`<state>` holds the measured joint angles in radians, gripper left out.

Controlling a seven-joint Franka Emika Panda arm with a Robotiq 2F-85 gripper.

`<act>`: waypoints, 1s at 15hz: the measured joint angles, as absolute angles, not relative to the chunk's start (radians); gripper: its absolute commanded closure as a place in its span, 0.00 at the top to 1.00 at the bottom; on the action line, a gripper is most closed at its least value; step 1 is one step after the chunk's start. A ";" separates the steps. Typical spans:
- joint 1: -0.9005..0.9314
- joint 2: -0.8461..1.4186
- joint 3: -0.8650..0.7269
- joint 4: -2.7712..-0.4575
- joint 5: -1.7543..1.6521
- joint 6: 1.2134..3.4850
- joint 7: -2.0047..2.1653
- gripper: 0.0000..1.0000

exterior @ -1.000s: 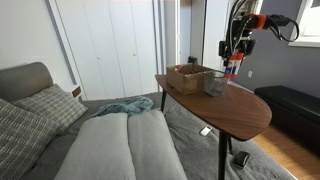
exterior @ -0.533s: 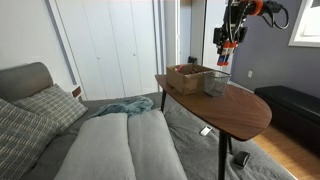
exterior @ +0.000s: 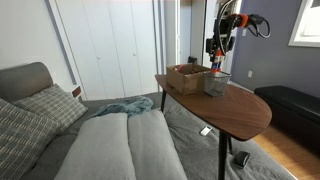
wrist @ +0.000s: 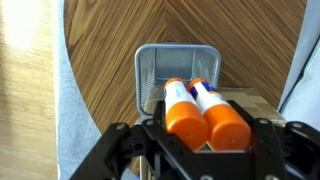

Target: Pick up the glue stick to the right and move it close to the glue stick on the left, pick up both glue sticks together and put them in the gray pen holder

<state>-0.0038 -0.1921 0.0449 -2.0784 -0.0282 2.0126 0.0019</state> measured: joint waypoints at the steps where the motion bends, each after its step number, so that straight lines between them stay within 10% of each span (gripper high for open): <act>1: -0.004 -0.175 0.041 -2.072 -0.028 2.022 -0.008 0.37; 15: -0.007 -0.102 0.011 -2.066 -0.018 2.046 -0.041 0.37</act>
